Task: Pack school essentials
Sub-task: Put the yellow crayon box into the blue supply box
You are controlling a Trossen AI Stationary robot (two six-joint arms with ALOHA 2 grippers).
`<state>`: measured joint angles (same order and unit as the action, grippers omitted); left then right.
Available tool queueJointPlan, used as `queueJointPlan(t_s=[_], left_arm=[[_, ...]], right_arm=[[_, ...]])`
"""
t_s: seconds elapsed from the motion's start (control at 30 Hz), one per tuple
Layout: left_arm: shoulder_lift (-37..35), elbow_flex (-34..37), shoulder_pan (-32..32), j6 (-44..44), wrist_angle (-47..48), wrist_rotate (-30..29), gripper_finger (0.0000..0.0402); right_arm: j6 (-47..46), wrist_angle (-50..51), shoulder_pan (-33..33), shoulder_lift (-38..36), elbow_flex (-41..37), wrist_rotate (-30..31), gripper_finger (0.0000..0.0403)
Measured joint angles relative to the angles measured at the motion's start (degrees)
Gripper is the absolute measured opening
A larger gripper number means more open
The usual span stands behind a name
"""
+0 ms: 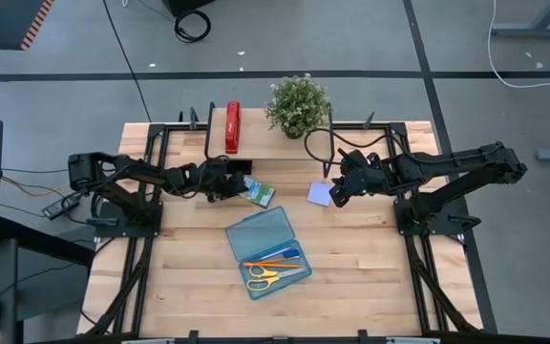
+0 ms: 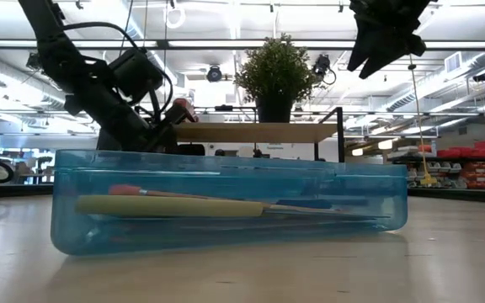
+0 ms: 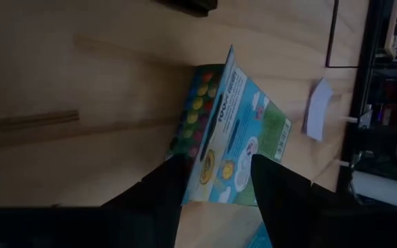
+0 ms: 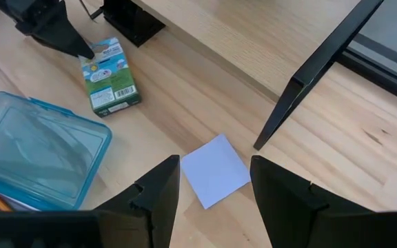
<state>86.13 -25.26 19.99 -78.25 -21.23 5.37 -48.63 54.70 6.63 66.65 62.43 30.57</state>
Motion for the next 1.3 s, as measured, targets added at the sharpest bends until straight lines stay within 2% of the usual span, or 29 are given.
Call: queueJointPlan(t_s=[0.17,0.43,0.6,0.87,1.07,1.17,1.3], left_arm=[[0.01,0.04,0.0,1.26,0.54,0.0,0.0136],[0.11,0.02,0.0,3.93,2.59,0.26,0.0013],[0.01,0.08,0.01,4.13,1.86,0.74,0.0009],[-0.9,-0.24,-1.77,2.66,-6.15,1.97,0.0004],[-2.9,-2.76,-3.57,2.83,-6.14,2.21,0.0004],[-4.06,-4.88,-4.77,5.11,-5.88,2.45,0.0004],[-5.16,-8.44,-6.71,12.86,-5.53,2.92,0.0003]], right_arm=[[0.11,0.0,0.0,0.0,0.0,0.0,0.0186],[0.52,0.02,0.0,0.0,0.0,-0.02,0.0186],[0.62,0.0,0.0,0.0,0.0,-0.04,0.0186],[2.05,0.01,0.02,0.0,0.0,-2.57,0.0186],[2.19,0.03,0.02,0.02,-0.02,-4.06,0.0186],[2.18,0.03,0.02,0.02,-0.02,-4.11,0.0186],[2.15,0.0,0.02,0.02,-0.02,-4.11,0.0186]])
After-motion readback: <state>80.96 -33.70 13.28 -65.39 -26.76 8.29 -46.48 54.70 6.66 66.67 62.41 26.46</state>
